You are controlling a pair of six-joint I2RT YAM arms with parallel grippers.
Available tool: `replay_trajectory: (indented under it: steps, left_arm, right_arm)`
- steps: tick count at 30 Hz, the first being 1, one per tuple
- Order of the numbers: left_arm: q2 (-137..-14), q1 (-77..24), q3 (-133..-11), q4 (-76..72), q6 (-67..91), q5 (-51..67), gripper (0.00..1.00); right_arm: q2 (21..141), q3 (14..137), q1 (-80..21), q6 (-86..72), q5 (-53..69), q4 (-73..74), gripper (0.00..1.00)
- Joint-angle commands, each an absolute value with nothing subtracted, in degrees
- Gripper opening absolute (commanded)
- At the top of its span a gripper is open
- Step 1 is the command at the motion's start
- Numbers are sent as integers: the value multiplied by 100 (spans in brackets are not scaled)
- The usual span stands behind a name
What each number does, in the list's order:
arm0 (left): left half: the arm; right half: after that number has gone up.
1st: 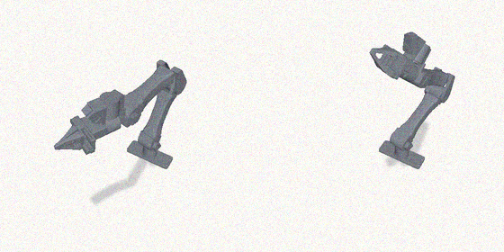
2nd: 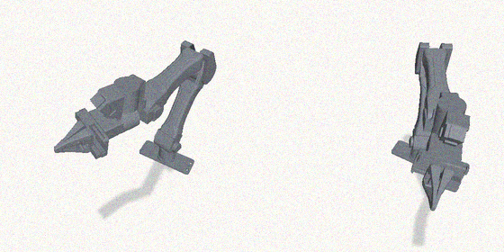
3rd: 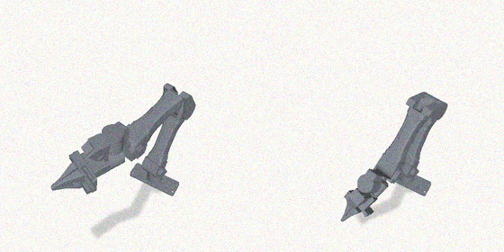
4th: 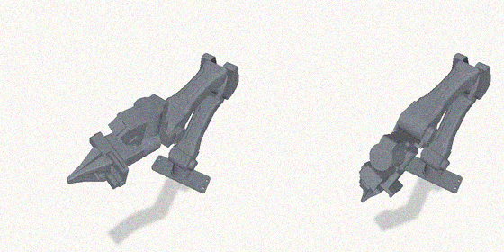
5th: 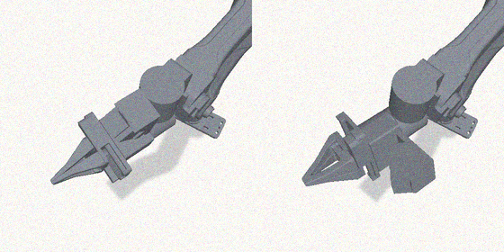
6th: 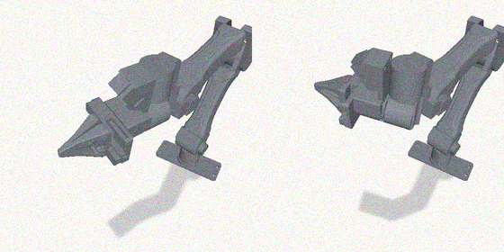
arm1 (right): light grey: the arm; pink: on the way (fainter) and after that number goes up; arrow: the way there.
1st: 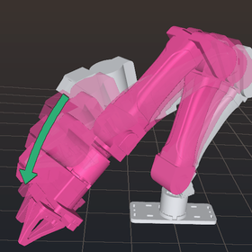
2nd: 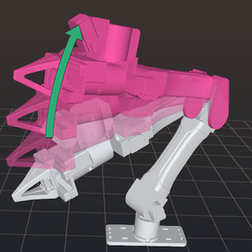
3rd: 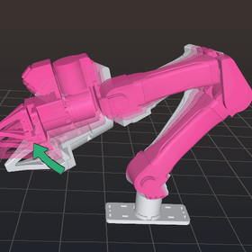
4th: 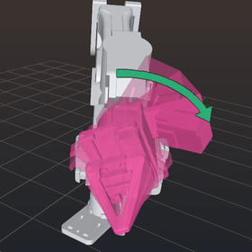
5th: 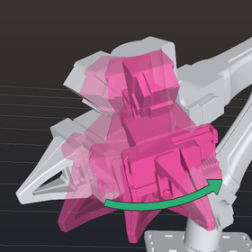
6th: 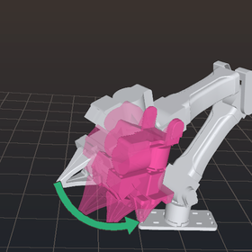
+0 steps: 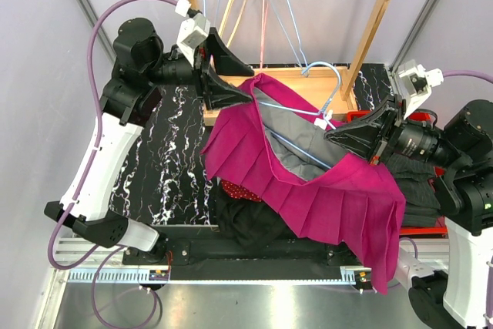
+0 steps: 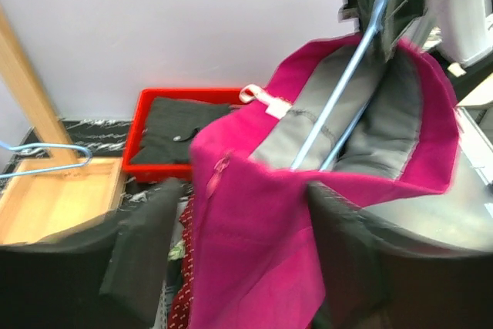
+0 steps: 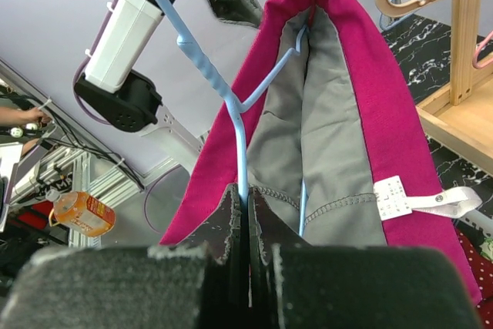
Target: Remove the skirt from the hanger
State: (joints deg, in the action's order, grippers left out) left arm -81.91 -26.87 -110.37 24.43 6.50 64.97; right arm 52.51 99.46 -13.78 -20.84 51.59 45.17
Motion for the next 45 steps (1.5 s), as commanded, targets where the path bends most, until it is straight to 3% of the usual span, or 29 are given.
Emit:
replay_trajectory:
  steps: [1,2,3,6,15,22,28,33,42,45]
  left_arm:
    - [-8112,-2663,-10890,1426,1282,6996,50]
    - [-8112,-2663,-10872,1319,1362,7048,43]
    - [-8104,-2646,-10872,1223,1519,7049,26]
    - [-8086,-2602,-10960,1125,1608,6961,6]
    - [-7972,-2584,-10862,1415,1371,6873,0]
    - [-8112,-3075,-11636,1362,1757,6443,0]
    - [-8279,-3603,-12041,1345,2039,6372,0]
    - [-8481,-3840,-12269,1231,2153,6372,0]
    - [-8262,-3902,-11962,1493,1960,6486,0]
    - [-8113,-3719,-11962,1914,1574,6460,0]
  right_arm:
    - [5186,9818,-1389,-2267,5282,3754,0]
    - [5194,9774,-1389,-2285,5282,3753,0]
    - [5212,9765,-1389,-2276,5282,3744,0]
    - [5238,9747,-1389,-2276,5274,3753,0]
    - [5282,9809,-1389,-2328,5273,3640,0]
    - [5581,8905,-1380,-3207,5651,1928,0]
    - [5915,8613,-1871,-3139,5441,1547,0]
    - [6705,9122,-3048,-2646,4633,1820,0]
    - [7268,10185,-3138,-2567,4052,1274,0]
    - [7111,10756,-3129,-2060,3650,2088,0]
